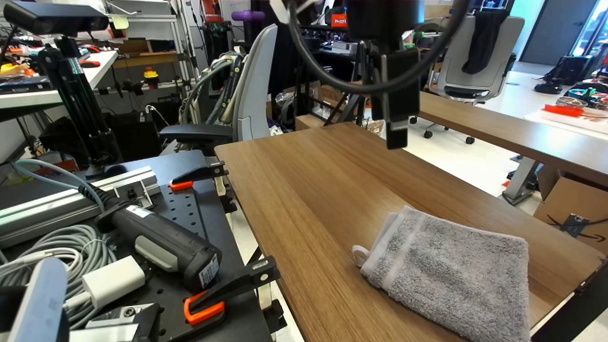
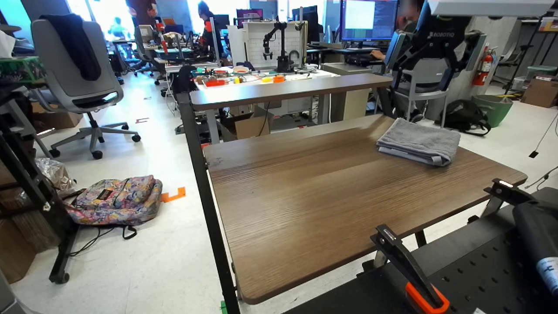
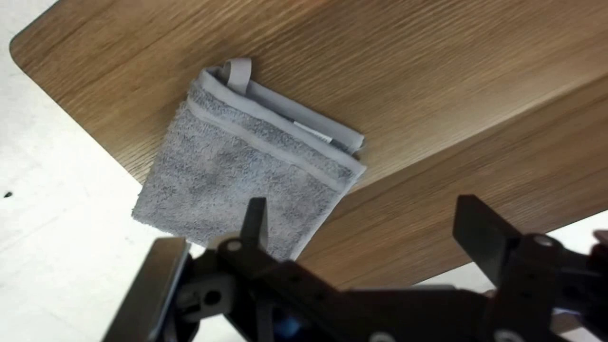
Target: Move the grey towel to the right
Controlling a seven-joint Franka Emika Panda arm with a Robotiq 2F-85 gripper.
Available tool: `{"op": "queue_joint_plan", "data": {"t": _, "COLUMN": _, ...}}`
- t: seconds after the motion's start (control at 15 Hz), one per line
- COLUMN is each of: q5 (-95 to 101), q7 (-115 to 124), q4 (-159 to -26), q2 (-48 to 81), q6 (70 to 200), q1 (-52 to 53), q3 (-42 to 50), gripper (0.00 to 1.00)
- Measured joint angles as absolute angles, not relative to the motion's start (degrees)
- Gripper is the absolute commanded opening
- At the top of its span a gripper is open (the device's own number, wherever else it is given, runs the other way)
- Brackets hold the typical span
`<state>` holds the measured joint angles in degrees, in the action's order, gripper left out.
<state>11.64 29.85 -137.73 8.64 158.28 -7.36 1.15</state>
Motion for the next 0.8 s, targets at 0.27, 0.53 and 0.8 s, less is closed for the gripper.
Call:
{"op": "queue_joint_plan", "data": {"t": 0.27, "q5": 10.2, "q7": 29.9, "q4": -130.8, "q2": 16.5, "q6": 158.3, "q1": -6.1, "q3": 6.0, "gripper": 1.00}}
{"op": "queue_joint_plan", "data": {"t": 0.53, "q5": 6.1, "q7": 28.9, "q4": -126.4, "q2": 21.8, "q6": 158.3, "q1": -5.7, "q3": 8.8, "gripper": 1.00}}
{"op": "queue_joint_plan", "data": {"t": 0.8, "q5": 3.1, "q7": 28.4, "q4": -124.2, "q2": 26.8, "q6": 158.3, "q1": -5.7, "q3": 10.6, "gripper": 1.00}}
